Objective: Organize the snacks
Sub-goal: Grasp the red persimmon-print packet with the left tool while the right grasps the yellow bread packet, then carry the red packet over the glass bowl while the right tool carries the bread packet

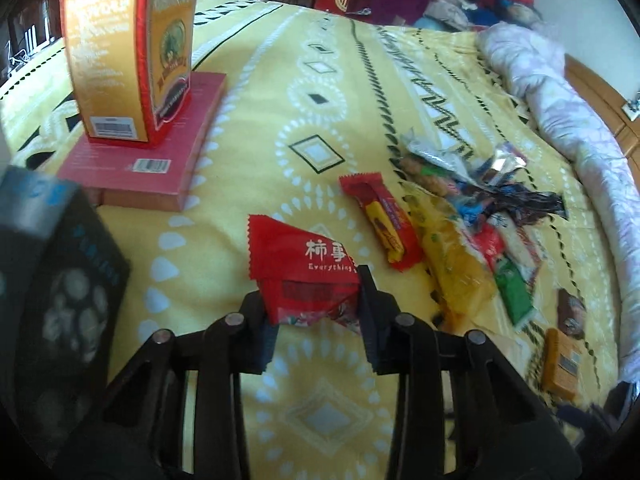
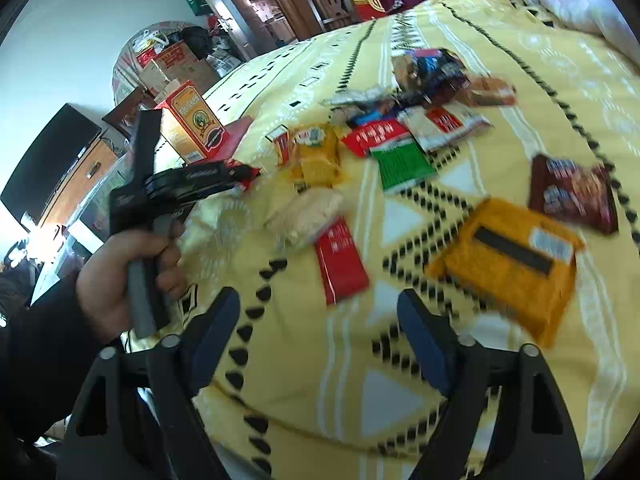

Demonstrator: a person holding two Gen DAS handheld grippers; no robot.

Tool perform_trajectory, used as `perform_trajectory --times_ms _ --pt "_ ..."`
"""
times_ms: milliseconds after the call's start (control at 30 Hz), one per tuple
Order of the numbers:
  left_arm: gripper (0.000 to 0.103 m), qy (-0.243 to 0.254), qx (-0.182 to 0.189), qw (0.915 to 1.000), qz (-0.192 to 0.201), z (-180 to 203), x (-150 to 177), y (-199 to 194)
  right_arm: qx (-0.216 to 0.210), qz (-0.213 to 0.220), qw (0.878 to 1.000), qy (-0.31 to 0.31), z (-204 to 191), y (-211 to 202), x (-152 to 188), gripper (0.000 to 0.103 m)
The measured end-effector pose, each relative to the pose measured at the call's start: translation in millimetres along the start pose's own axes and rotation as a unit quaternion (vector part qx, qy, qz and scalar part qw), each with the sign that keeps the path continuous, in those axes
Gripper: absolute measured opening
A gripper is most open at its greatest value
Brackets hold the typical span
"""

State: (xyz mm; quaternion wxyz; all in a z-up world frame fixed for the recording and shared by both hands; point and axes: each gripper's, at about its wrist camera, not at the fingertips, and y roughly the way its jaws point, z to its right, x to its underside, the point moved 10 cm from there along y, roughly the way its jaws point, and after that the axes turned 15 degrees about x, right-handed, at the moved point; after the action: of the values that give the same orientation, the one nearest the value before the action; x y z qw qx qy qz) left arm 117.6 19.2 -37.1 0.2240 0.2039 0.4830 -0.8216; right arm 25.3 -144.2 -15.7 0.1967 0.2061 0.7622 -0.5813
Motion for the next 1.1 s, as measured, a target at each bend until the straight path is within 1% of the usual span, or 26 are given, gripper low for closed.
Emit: perform_trajectory --times_ms 133,267,333,367,467,567,600,633,667,700,767,833,1000,1100 --pt "0.035 0.029 0.011 0.9993 0.019 20 4 -31 0.000 0.012 1.000 -0.014 -9 18 -33 0.077" --pt "0.035 0.044 0.016 0.9985 0.030 28 2 -51 -0.009 0.010 0.999 -0.040 -29 56 -76 0.077" --pt "0.035 0.046 0.017 0.9983 0.032 29 0 -57 -0.013 -0.003 0.999 -0.046 -37 76 -89 0.077" --pt "0.035 0.043 0.019 0.9983 0.034 28 -1 -59 -0.015 -0.016 0.999 -0.046 -42 93 -97 0.077" --pt "0.035 0.041 0.020 0.9983 0.036 27 -4 -62 -0.010 -0.046 0.998 -0.042 -47 127 -107 0.077" --pt "0.035 0.042 0.019 0.9983 0.037 27 -2 -63 0.011 -0.067 0.996 -0.050 -46 154 -109 0.077" --pt "0.035 0.039 0.020 0.9984 0.037 26 -3 -64 0.015 -0.069 0.996 -0.052 -45 159 -109 0.070" --pt "0.035 0.038 0.020 0.9983 0.038 25 -3 -66 0.022 -0.068 0.996 -0.056 -43 161 -109 0.067" --pt "0.035 0.038 0.021 0.9982 0.041 25 -4 -69 0.023 -0.065 0.996 -0.057 -42 161 -109 0.058" --pt "0.035 0.039 0.024 0.9980 0.045 26 -5 -72 0.015 -0.061 0.997 -0.054 -42 156 -109 0.052" --pt "0.035 0.043 0.028 0.9974 0.051 28 -8 -78 0.013 -0.047 0.997 -0.054 -41 143 -107 0.048" --pt "0.035 0.045 0.036 0.9965 0.060 33 -11 -86 0.011 -0.029 0.998 -0.054 -41 126 -107 0.047" --pt "0.035 0.066 0.046 0.9931 0.085 50 -21 -115 0.000 0.029 0.999 -0.036 -43 66 -112 0.047" --pt "0.035 0.074 0.050 0.9904 0.105 56 -30 -138 -0.003 0.057 0.998 -0.040 -49 35 -118 0.047"
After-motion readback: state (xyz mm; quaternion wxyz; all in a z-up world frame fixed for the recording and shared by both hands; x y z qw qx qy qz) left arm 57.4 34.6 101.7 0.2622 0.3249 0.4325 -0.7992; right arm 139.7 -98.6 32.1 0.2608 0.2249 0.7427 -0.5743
